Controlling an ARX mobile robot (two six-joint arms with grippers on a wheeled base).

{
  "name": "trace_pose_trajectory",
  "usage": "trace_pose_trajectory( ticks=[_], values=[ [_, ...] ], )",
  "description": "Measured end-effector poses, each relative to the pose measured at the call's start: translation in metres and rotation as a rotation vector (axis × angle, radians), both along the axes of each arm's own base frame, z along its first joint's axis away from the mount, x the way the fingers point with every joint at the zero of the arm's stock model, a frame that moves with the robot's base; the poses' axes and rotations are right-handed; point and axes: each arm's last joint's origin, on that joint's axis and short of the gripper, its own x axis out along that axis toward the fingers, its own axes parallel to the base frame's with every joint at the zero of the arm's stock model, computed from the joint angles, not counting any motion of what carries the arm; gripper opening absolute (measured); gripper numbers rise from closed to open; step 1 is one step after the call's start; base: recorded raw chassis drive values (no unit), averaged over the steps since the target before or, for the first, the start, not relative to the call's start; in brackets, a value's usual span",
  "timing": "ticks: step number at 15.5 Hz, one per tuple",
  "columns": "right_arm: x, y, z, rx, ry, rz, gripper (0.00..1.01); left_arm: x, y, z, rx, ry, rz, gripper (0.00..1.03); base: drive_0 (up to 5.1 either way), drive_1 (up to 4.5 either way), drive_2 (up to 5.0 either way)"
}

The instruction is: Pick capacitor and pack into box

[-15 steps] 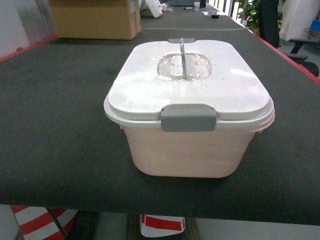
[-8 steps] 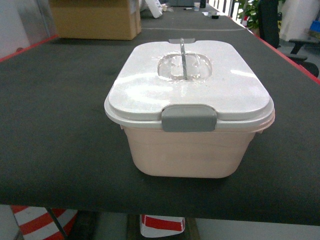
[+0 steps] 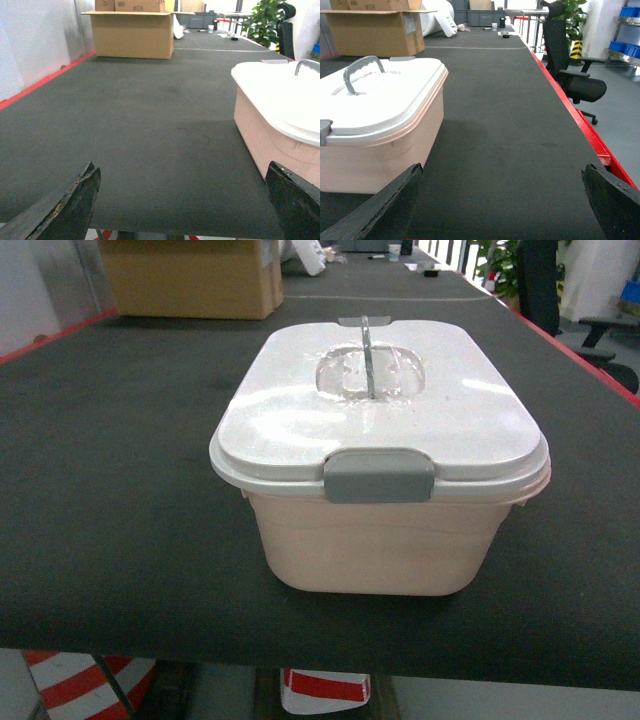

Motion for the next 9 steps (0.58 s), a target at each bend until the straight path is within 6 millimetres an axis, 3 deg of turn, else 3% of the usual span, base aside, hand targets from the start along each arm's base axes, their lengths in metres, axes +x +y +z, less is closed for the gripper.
trace_pose_trajectory(
  ticks=[9],
  values=[
    [0.0000,0.0000,0.0000,0.000,0.000,0.000,0.98,0.0000,0.0000,0.0000,0.000,0.000,0.000,0.98,0.0,0.00,0.0]
  ],
)
